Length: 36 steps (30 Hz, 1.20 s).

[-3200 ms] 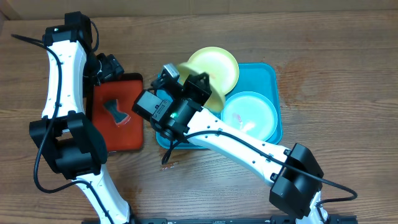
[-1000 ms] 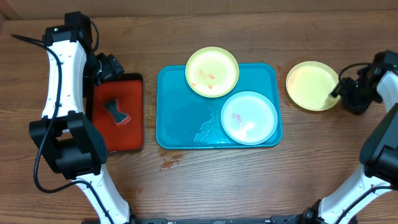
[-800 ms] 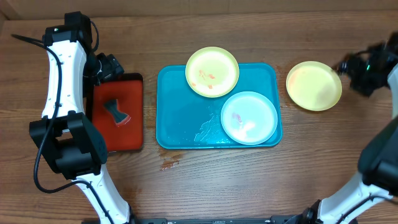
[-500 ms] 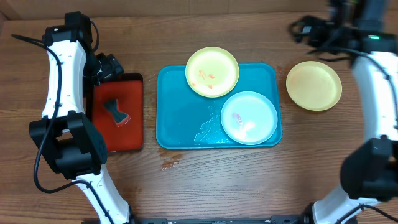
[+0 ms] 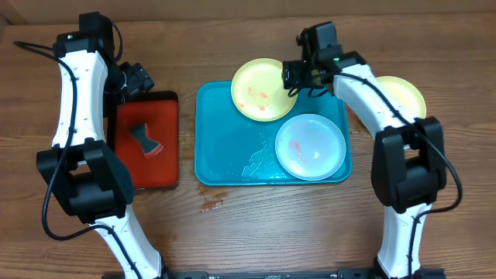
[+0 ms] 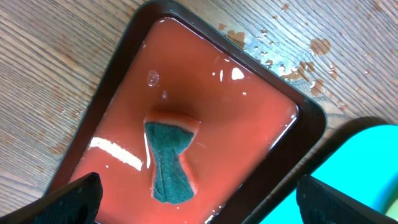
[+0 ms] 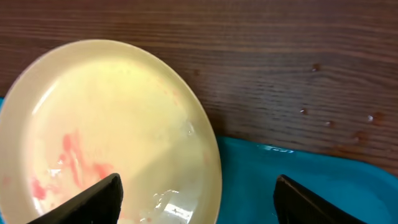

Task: Clean dirty plates on tray and stack at the side
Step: 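Move the right gripper back and grip the rim of the front-left yellow plate, then grasp the sponge from the red tray with the left gripper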

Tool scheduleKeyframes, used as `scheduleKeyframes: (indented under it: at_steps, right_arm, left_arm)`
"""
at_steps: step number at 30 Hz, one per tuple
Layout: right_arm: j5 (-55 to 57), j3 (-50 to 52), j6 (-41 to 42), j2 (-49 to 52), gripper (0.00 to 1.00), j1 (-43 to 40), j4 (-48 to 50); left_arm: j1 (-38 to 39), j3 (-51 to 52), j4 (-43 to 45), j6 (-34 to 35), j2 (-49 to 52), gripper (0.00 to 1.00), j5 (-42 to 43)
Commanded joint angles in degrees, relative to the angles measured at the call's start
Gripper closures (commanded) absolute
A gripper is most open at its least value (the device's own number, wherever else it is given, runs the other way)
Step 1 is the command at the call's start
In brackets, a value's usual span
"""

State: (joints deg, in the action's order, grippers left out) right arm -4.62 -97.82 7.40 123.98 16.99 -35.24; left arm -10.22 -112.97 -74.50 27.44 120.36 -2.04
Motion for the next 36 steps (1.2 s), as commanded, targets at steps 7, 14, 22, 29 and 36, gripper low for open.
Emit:
scheduleKeyframes:
  at_steps: [7,14,22,29,36]
  right_arm:
    - [1.81,0.09,-0.09,5.66,0.31,1.6,1.62]
    - [1.77,-0.2,-0.11,5.68,0.75,1.7,3.1]
    - [0.15,-1.03,-0.09,3.65,0.96,2.91,-1.31]
    - [-3.15,-5.31,-0.11,0.61,0.96,5.03,-14.69]
    - [-3.15,-4.79,-0.13,0.55,0.91,7.19,-21.4]
  left_arm:
    - [0.22,-0.72,-0.96,-0.24,-0.04,0.0,5.09]
    - [0.22,-0.72,-1.55,-0.22,-0.04,0.0,5.05]
    - [0.22,-0.7,-1.73,-0.24,-0.02,0.0,5.05]
    - [0.22,0.22,-2.03,-0.31,-0.02,0.07,4.81]
    - [0.15,0.42,-2.91,-1.18,-0.02,0.03,4.0]
